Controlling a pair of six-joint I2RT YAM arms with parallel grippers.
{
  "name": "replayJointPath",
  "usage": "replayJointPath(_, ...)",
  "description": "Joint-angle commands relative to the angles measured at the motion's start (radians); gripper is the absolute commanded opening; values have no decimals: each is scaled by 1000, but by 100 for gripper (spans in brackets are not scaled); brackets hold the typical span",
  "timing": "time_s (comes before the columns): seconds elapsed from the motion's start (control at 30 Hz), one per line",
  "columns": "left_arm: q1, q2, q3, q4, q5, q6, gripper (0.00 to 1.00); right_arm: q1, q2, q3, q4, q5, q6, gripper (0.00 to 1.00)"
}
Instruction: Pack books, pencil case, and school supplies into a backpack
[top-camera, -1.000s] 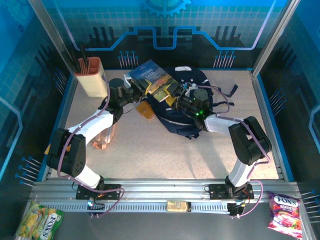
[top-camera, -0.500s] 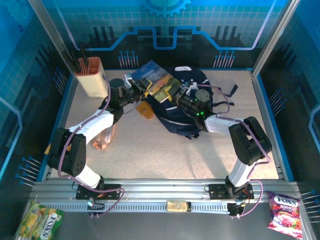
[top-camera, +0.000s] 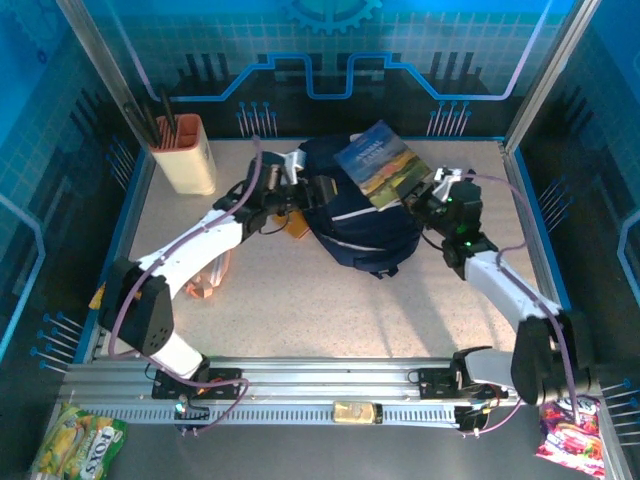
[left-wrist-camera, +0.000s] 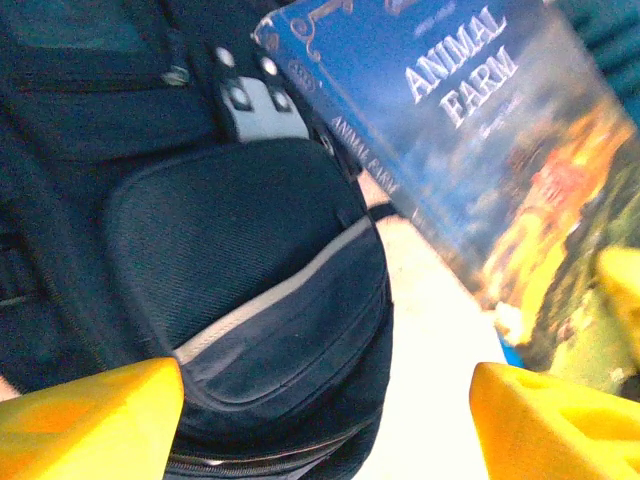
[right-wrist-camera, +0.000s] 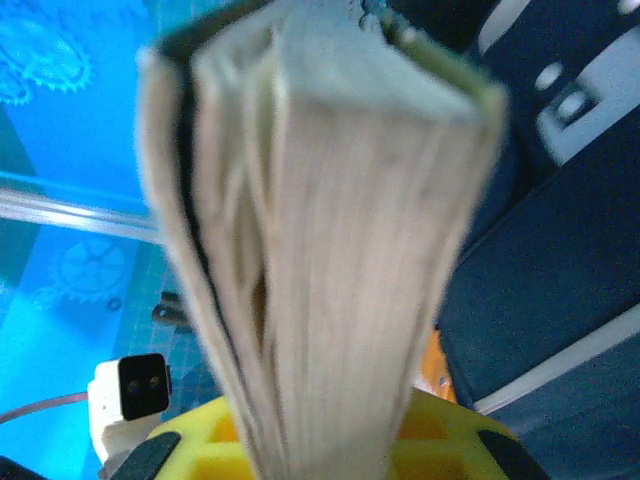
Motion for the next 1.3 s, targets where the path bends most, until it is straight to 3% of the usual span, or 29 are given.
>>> replayJointPath(0.0, -65, 88, 105, -157, -47, 253, 80, -54, -117, 9, -265, 87, -181, 0)
replayJointPath(0.17, -131, 211, 244, -256, -43, 417, 99, -132, -241, 19, -474, 174, -278, 0)
replayJointPath(0.27, -153, 264, 295, -283, -28, 488, 99, -182, -279, 18, -540, 173, -303, 0)
replayJointPath(0.53, -221, 429, 483, -431, -127, 678, 98, -273, -310, 33, -654, 162, -336, 0)
replayJointPath(0.67, -253, 525, 592, -507, -193, 752, 90, -299, -319, 31, -678, 161, -336, 0)
replayJointPath(0.8, -258, 615, 701, -569, -227, 771, 71, -309, -325, 31, -690, 156, -337, 0)
replayJointPath(0.93, -258, 696, 813, -639, -270, 770, 62, -312, -331, 35, -700, 152, -337, 0)
replayJointPath(1.27, -260, 788, 914, -711, -318, 803, 59, -321, -351, 45, -723, 171, -350, 0)
